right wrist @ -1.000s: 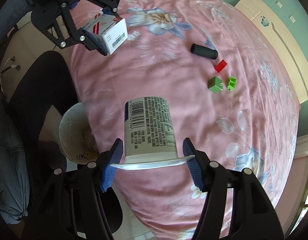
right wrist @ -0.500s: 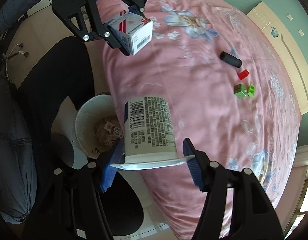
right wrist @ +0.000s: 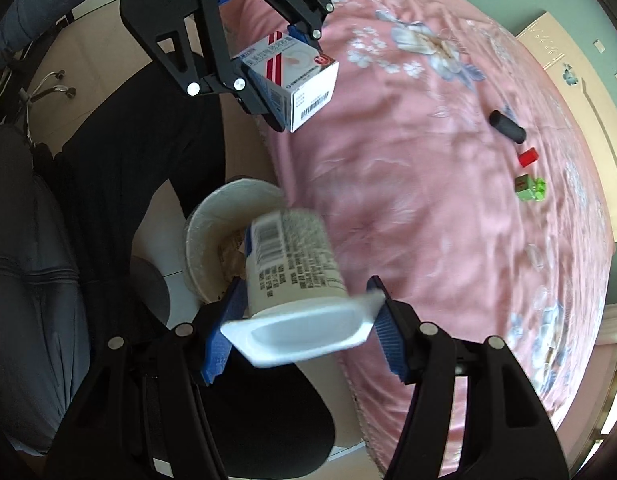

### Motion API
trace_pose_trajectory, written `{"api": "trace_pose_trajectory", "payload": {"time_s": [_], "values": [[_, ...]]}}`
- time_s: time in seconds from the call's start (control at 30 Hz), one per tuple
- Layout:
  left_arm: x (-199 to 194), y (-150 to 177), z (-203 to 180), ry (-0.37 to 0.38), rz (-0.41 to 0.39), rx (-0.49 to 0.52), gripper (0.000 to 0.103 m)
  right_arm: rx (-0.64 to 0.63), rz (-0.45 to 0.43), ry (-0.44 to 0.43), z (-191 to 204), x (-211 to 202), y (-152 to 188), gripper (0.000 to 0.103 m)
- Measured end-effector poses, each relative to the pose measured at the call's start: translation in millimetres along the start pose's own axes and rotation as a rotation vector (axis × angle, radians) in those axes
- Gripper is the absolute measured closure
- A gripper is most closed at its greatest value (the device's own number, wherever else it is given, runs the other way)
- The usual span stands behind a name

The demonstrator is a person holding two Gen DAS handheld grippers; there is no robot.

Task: Collect trash
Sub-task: 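Carry the medicine box and yogurt cup over the wastebasket with both tools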

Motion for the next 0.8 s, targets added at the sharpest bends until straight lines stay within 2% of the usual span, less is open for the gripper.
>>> {"api": "trace_pose_trajectory", "payload": {"time_s": [0.3, 0.8], "values": [[24.3, 16.4, -30.2, 0.062, 0.012, -0.015, 0.058, -0.023, 0.026, -0.064, 30.4, 30.3, -2.7, 0.041], [89.6, 43.5, -64.2, 0.186, 0.057, -0.069, 0.058, -0.055, 0.103, -0.161, 62.3, 88.2, -7.5, 0.041]]}}
Point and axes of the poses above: each gripper's, at about its wrist camera, not at the fingertips, and x roughly the way its jaws point, z to its left, y to its underside, the point moved 5 cm from there along x, roughly the way its jaws point, and after that the axes turned 10 degrees about x, right-handed, at the moved point
